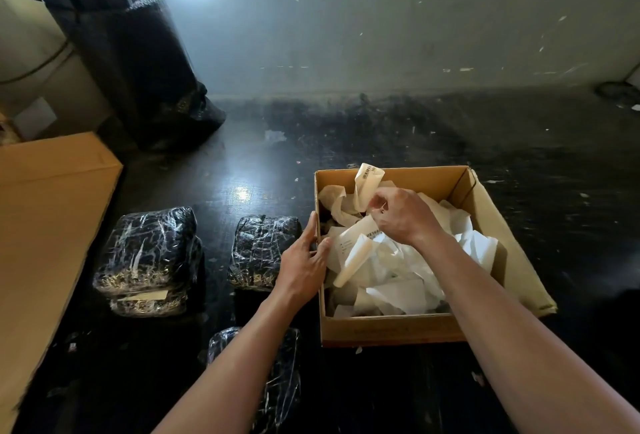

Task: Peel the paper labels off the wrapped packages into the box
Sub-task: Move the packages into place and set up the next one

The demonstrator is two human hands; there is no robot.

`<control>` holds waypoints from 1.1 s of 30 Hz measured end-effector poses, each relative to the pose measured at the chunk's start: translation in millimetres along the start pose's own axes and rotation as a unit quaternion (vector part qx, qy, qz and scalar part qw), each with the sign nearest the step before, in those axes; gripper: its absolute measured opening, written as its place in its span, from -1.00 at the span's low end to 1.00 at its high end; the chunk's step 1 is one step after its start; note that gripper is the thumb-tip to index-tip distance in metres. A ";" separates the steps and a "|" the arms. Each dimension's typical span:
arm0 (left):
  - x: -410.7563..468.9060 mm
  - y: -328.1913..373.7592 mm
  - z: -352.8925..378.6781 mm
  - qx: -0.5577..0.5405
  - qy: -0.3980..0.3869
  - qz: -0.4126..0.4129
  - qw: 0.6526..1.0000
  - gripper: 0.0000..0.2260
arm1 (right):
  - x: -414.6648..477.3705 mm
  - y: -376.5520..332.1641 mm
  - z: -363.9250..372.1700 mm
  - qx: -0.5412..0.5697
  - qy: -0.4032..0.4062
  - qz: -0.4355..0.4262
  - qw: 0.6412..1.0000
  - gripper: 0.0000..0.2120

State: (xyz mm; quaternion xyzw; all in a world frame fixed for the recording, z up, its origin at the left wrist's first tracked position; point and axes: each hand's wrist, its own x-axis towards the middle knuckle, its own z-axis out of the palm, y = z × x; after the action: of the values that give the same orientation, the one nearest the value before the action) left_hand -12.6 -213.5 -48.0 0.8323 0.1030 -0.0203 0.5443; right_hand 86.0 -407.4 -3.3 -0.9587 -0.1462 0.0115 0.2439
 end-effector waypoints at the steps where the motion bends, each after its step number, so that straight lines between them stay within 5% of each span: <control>1: 0.6 -0.2 0.3 -0.009 -0.005 -0.002 1.000 -0.45 | 0.1 -0.8 -2.1 -0.002 -0.003 0.000 1.000 -0.81; 16: 2.4 3.3 -14.8 -0.007 -0.040 0.011 0.999 -0.41 | -14.6 -43.2 -24.5 -0.034 -0.018 -0.006 0.999 -0.74; 25: -15.7 -9.7 -97.8 0.111 0.047 0.060 0.991 -0.67 | -19.2 -115.7 -3.5 -0.053 -0.067 -0.028 0.996 -0.76; 33: -72.1 -90.8 -209.3 0.182 0.130 0.062 0.973 -0.77 | -16.1 -219.5 73.2 -0.040 -0.150 -0.035 0.987 -0.71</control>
State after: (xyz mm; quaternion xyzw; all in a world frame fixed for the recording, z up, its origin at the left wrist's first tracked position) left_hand -117.1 1.2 -34.3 0.9177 0.1153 0.1035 0.3658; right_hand 3.5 -194.0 34.7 -0.9493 -0.2151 0.1403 0.1814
